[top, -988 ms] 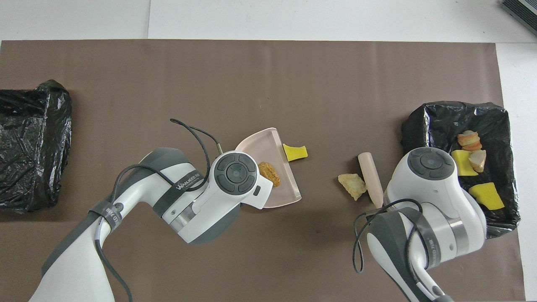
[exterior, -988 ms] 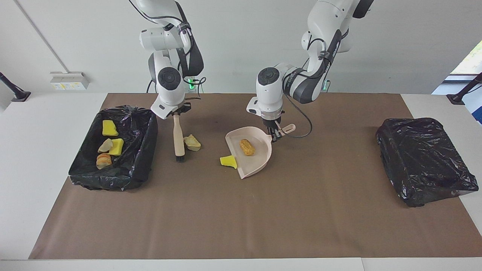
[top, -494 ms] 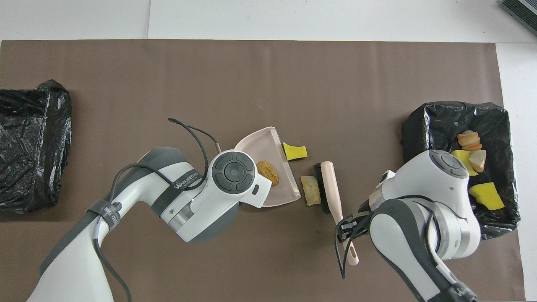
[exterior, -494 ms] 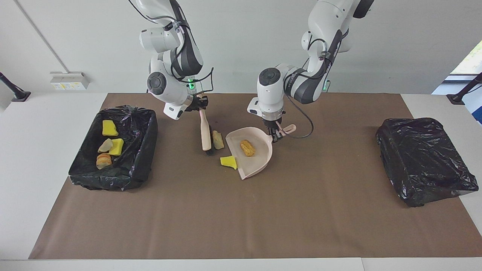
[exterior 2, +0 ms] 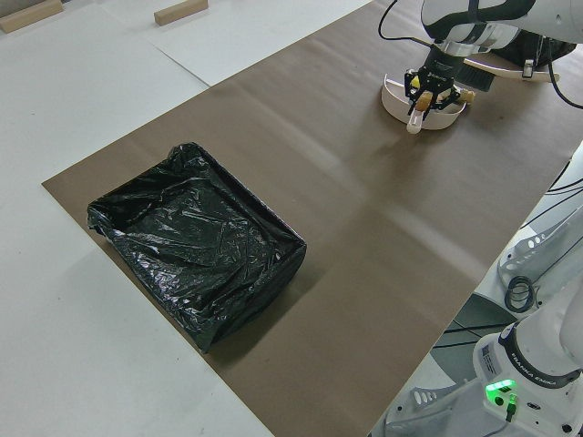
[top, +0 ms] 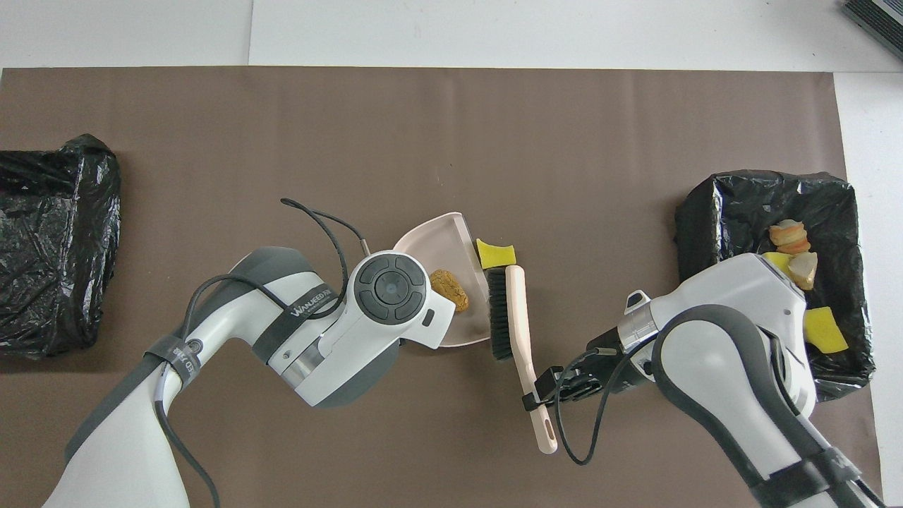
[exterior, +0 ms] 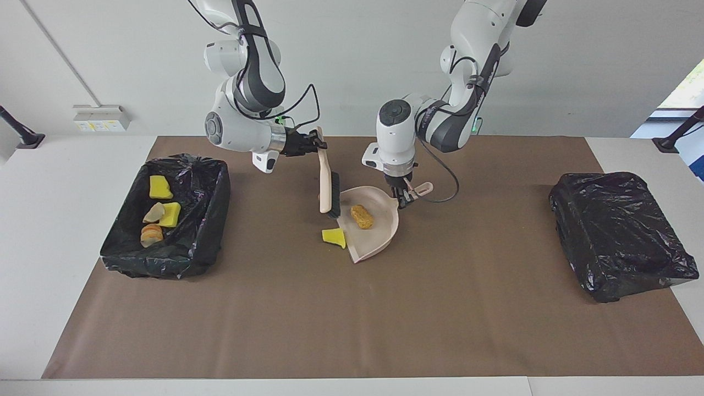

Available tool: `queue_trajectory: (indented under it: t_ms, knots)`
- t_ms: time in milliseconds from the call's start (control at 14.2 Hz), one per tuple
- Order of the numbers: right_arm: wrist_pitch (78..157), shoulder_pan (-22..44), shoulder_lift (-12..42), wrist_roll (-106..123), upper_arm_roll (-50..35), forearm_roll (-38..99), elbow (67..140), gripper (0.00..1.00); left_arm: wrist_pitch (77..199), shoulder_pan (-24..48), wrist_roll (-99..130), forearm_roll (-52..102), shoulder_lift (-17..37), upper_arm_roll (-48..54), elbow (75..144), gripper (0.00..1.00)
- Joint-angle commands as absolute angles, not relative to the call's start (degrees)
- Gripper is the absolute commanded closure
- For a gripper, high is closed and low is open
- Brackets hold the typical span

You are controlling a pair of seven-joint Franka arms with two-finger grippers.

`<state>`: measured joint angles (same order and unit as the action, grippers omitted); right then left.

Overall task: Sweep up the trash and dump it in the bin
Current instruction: 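Sweep the remaining scraps toward the dustpan with the brush in the right gripper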

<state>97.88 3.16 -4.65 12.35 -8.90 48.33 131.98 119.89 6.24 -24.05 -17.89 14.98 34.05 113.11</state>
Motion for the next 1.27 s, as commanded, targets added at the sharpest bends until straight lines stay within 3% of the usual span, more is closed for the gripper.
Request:
queue_trajectory:
  t_ms: [0,141,282,423,705,988,1199]
  knots:
    - [94.7,1.1,-5.6,10.5,-8.7,44.2,126.1,1.00,122.2,5.1,-23.2,-17.6,13.3,33.8,116.0,1.00]
    - [97.5,2.4,-2.9,7.9,-9.1,28.6,121.6,1.00,122.7,5.0,-23.1,-17.5,13.3,33.8,116.1,1.00]
    - [106.5,7.7,-1.2,5.9,-9.3,13.4,121.6,1.00,122.7,5.1,-23.4,-17.5,13.3,33.8,116.3,1.00]
    - [109.0,9.7,1.4,4.7,-9.4,4.6,121.6,1.00,122.6,5.1,-23.6,-17.6,13.2,33.8,116.3,1.00]
    - [109.7,9.9,6.1,5.4,-9.6,10.0,122.5,1.00,121.6,5.4,-24.2,-17.7,13.0,33.8,116.3,1.00]
    - [104.9,10.0,5.2,7.5,-9.6,29.0,123.6,1.00,120.4,5.4,-27.1,-17.8,12.6,33.8,116.8,1.00]
    - [102.7,10.0,3.3,7.5,-9.7,34.5,123.7,1.00,120.7,5.3,-27.0,-17.7,12.7,33.8,116.8,1.00]
